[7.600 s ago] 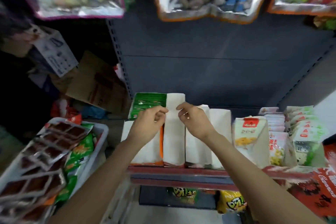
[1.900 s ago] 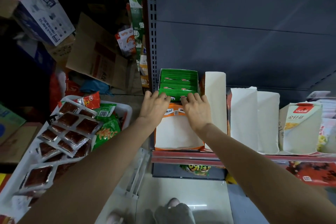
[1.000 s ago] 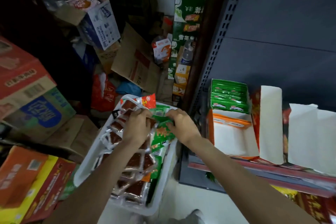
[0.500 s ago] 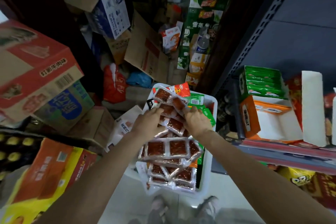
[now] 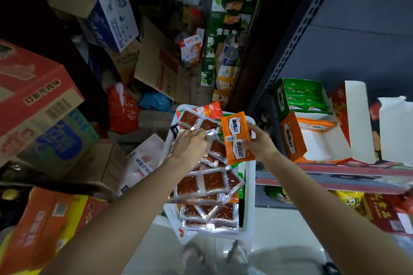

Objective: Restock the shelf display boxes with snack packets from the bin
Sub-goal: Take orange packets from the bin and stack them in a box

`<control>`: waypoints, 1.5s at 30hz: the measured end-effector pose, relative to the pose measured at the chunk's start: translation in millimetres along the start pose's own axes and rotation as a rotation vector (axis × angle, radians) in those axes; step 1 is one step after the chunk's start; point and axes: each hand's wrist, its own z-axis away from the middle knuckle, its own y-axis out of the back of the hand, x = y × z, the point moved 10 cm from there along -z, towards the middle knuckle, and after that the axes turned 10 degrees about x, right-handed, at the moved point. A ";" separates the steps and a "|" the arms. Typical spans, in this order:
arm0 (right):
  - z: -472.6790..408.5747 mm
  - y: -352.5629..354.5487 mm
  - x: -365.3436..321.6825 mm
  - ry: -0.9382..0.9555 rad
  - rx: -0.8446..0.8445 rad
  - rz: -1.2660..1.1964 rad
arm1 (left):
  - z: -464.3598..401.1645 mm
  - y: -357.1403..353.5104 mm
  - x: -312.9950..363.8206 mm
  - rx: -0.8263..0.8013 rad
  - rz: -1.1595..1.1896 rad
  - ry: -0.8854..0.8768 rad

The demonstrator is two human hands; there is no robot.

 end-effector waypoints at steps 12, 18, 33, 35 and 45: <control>8.1 53.6 -15.6 -0.086 0.021 -0.600 | -2.4 60.7 -38.5 0.297 1.027 0.718; 5.3 96.5 -34.6 0.119 0.059 -0.520 | -21.9 55.1 0.8 0.125 1.472 0.816; -22.7 184.2 -74.6 0.792 0.112 0.652 | -118.8 72.6 134.7 -0.202 1.207 0.480; -31.1 195.6 -67.6 0.806 0.116 0.628 | -133.6 81.4 148.0 -0.126 1.113 0.380; -75.0 237.2 -2.4 0.723 -0.130 0.623 | -177.6 66.7 201.0 -0.072 1.115 0.348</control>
